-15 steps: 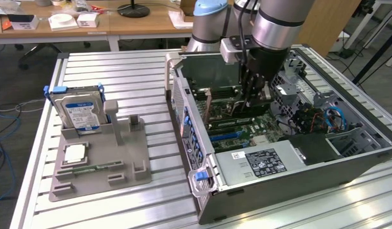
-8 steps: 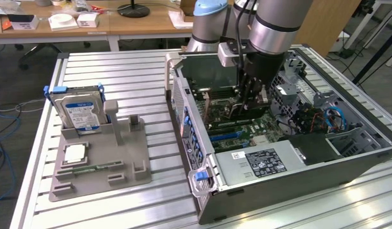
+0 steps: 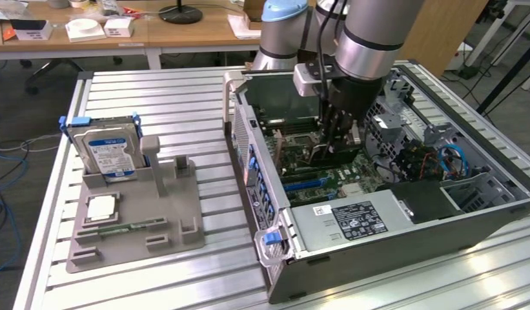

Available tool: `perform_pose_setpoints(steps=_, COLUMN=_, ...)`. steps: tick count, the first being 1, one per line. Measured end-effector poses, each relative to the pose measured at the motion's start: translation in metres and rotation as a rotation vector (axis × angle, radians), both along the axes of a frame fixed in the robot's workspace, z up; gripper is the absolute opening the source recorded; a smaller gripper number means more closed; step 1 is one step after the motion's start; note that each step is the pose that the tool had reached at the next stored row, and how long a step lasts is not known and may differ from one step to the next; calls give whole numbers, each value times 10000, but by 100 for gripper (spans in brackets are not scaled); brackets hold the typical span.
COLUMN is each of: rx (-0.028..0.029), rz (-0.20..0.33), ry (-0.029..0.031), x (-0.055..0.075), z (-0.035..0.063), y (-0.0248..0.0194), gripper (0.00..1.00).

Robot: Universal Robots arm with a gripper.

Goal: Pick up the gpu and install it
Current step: 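Insert the gpu into the slot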

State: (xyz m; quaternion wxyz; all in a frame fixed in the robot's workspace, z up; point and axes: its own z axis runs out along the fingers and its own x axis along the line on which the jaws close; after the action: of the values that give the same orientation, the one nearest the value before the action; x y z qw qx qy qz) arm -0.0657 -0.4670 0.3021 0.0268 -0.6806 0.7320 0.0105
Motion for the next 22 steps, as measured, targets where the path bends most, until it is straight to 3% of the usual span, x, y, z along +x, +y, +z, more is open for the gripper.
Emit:
perform_pose_setpoints(steps=12, rx=-2, rz=1, ry=0, x=-39, z=-113, y=-34, gripper=26)
perform_pose_setpoints(steps=22, rx=-3, rz=-1, ry=0, x=-40, z=-118, y=-42, gripper=26)
